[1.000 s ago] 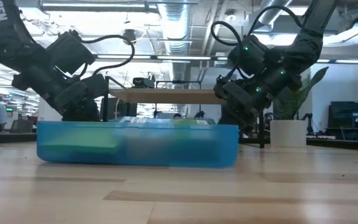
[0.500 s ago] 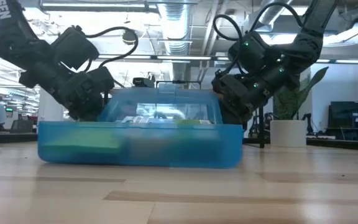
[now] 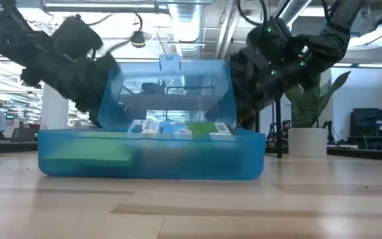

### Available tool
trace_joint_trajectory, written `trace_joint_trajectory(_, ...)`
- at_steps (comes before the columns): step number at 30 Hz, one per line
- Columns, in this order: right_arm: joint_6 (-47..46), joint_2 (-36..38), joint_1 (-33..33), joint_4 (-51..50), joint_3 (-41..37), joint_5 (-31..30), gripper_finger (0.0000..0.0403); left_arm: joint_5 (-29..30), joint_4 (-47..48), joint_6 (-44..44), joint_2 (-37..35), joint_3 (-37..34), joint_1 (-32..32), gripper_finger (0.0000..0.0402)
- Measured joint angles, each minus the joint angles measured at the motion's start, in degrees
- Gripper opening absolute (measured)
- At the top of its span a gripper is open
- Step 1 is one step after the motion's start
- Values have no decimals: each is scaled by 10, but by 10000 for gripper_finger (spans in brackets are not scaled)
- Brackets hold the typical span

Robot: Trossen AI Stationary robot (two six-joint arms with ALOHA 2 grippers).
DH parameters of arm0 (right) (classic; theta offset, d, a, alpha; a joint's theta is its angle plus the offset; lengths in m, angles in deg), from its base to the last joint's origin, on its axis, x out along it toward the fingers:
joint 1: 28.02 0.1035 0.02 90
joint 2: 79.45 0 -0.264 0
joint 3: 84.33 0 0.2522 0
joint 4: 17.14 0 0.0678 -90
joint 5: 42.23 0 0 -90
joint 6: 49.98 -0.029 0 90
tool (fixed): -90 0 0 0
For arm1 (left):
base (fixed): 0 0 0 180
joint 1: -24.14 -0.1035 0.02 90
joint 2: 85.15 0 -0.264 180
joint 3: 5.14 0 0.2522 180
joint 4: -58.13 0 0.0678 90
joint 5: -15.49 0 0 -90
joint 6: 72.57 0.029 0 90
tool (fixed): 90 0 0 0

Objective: Pack school essentials
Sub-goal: Close the blue supply box

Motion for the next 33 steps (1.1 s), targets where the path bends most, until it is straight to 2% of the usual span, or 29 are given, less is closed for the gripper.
trace_joint_trajectory(6, 2, 55, 16, 8, 4, -3, 4, 10, 0, 13, -79, 4, 37, 0)
trace_joint_trajectory(13, 4, 83, 31, 4, 3, -4, 6, 68, 39, 25, -126, 3, 81, 0)
trace_joint_trajectory(24, 4, 81, 96, 18, 2, -23, 8, 69, -1, -17, -125, 2, 152, 0)
trace_joint_trajectory(28, 17, 81, 134, 12, 2, -48, 8, 108, -15, -25, -110, 2, 210, 0)
trace_joint_trajectory(33, 36, 81, 179, 8, 2, -81, 8, 154, -19, -47, -59, 2, 282, 0)
